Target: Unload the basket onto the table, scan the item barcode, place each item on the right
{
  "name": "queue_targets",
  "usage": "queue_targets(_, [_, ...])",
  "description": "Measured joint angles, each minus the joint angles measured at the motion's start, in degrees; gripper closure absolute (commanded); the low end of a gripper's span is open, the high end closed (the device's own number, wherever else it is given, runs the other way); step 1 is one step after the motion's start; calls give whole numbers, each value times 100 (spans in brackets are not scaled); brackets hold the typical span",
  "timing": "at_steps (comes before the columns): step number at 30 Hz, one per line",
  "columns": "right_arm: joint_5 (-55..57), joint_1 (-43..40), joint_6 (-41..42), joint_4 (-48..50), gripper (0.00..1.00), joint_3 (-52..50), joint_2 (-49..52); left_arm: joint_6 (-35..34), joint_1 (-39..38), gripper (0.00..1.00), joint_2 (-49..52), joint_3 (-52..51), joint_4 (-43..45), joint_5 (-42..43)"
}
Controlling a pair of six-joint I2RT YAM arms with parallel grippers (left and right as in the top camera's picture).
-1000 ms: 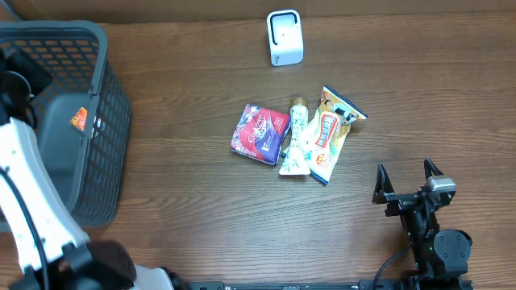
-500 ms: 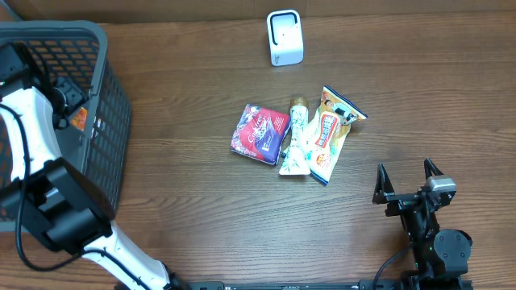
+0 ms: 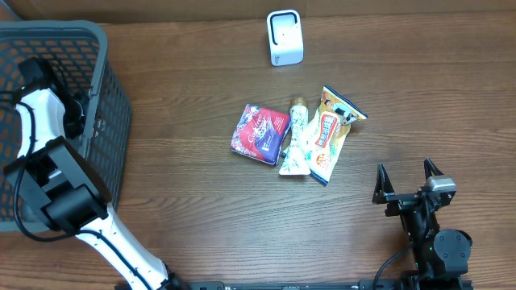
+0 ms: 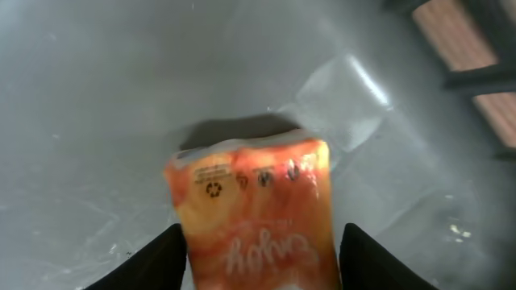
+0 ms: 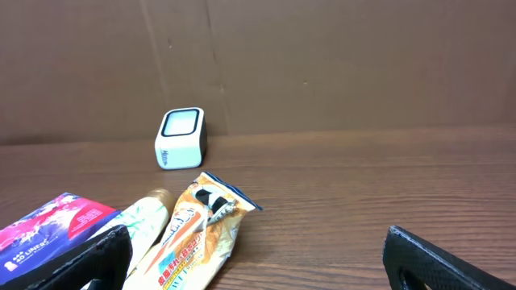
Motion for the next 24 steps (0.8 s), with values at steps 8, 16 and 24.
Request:
queue_targets(8, [0,0,-2,-2,0,0,0,-20,2,96,46,13,-35,42])
queue_targets(16, [-2,0,2,2,0,0,0,-20,2,96,46,557,-966,39])
queue_targets(24, [-2,0,-2,2,0,0,0,-20,2,96,-509,2247,-1965,72])
